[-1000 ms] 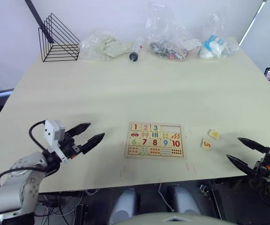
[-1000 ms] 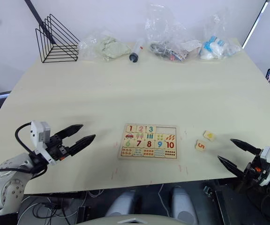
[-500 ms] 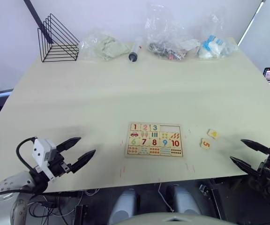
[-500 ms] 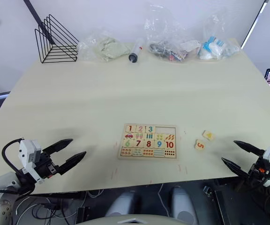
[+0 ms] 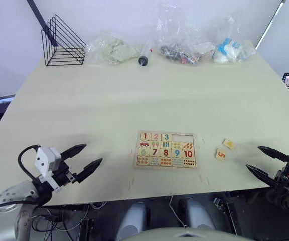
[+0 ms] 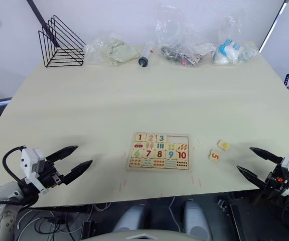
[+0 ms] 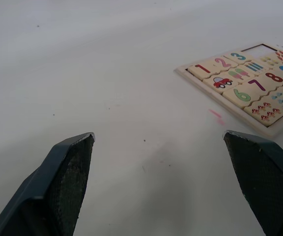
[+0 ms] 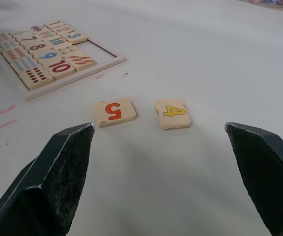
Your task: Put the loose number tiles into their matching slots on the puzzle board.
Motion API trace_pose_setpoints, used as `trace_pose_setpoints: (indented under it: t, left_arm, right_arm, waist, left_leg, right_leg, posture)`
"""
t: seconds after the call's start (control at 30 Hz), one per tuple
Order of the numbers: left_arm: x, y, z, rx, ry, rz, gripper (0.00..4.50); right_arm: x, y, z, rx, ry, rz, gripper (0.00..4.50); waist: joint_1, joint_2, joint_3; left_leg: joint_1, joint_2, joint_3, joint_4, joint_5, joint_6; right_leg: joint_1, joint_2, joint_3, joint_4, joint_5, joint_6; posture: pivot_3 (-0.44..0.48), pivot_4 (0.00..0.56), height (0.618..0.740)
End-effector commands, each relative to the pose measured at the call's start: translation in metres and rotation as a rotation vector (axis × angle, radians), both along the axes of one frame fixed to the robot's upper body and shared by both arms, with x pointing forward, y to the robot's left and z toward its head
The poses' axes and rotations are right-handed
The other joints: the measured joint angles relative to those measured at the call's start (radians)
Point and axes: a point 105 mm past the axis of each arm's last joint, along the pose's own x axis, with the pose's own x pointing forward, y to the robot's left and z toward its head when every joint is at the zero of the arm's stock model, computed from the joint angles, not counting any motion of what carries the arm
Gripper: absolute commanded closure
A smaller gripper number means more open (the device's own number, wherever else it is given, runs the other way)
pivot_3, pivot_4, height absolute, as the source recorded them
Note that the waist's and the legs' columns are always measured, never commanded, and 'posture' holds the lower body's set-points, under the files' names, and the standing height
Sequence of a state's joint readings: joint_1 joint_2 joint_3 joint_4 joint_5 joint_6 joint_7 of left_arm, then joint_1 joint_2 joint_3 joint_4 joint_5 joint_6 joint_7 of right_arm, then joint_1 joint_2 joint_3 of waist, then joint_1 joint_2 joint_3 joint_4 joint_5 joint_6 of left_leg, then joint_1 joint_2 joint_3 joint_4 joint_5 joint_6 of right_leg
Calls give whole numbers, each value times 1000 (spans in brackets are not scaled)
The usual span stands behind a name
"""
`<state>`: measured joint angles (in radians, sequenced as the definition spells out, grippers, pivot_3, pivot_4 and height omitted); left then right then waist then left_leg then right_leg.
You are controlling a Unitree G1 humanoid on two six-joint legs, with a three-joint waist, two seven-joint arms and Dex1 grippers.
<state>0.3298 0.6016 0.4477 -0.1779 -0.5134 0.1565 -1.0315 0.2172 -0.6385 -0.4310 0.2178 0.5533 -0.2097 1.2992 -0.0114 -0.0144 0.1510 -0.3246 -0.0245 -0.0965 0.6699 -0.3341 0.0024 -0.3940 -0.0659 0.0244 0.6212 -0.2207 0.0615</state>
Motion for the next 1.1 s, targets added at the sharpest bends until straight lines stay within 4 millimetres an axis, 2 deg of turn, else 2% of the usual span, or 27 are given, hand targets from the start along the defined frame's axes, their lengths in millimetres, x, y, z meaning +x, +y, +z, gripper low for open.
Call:
trace_pose_setpoints:
  t: [0.03,0.73,1.1]
  left_arm:
    - [-1,-2,3,19,-20,-33,40]
    - [1,-2,-4,17,-19,-59,40]
    - [7,-5,-2,22,-53,-95,40]
  right_arm:
    - [-1,-2,5,-11,-34,-6,0]
    - [2,0,0,-43,-39,-9,0]
    - [7,-3,7,-35,-60,-30,0]
  waist:
    - [0,0,0]
    - [0,0,0]
    - [0,1,0]
  left_leg:
    - [0,0,0,0,0,0]
    - [0,0,-2,0,0,0]
    - [0,0,-2,0,0,0]
  right_leg:
    - [0,0,0,0,0,0]
    - [0,0,0,0,0,0]
    - [0,0,0,-1,0,0]
  posture:
    - [0,150,740]
    - [0,150,740]
    - [0,150,740]
